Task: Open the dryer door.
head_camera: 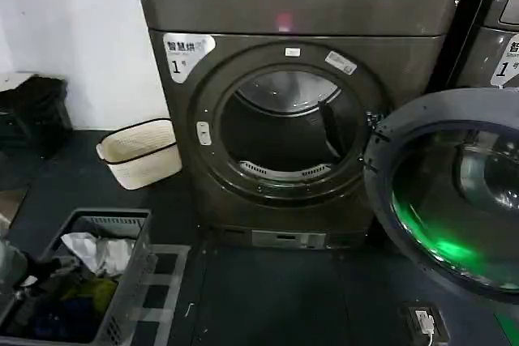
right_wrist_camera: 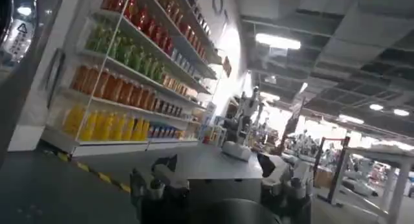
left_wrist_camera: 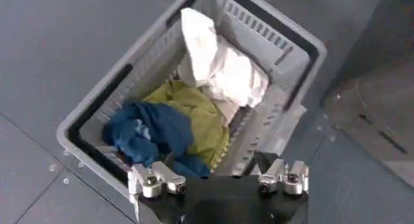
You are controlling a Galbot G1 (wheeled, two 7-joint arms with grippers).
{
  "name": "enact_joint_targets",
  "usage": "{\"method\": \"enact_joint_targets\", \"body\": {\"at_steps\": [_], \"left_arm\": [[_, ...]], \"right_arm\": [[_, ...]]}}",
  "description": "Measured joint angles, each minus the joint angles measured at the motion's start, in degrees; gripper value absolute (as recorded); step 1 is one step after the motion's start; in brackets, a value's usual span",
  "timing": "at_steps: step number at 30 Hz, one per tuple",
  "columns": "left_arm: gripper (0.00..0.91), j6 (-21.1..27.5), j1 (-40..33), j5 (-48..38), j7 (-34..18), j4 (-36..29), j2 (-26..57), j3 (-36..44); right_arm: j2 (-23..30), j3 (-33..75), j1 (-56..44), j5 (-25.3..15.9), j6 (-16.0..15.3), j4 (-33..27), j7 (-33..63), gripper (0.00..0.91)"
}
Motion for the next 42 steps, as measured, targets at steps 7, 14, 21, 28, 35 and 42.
{"method": "enact_joint_targets", "body": {"at_steps": [7,14,21,28,35,42], "left_arm": [[0.907,0.0,-0.5,-0.4,0.0,2.4,0.2,0.2],[0.907,0.0,-0.5,-1.6,0.0,2.7,0.3,0.3],[0.907,0.0,-0.6,-2.2,0.0,3.0,0.5,0.6],[0.907,0.0,-0.8,-4.7,-0.6,4.1,0.6,1.2],[0.907,0.0,-1.2,-5.1,-0.7,4.7,0.5,1.8],[0.907,0.0,-1.9,-4.8,-0.4,5.2,0.6,2.6]], "right_arm": [[0.4,-0.4,0.1,0.2,0.3,0.3,0.0,0.907],[0.3,-0.3,0.2,0.4,1.2,-0.4,0.4,0.907],[0.3,-0.1,0.2,0.3,1.4,-0.9,0.4,0.907],[0.5,-0.2,0.1,0.0,2.0,-1.0,0.3,0.907],[0.6,0.0,0.1,-0.1,1.8,-1.1,0.3,0.907],[0.6,0.2,0.1,-0.1,2.0,-1.3,0.2,0.907]]}}
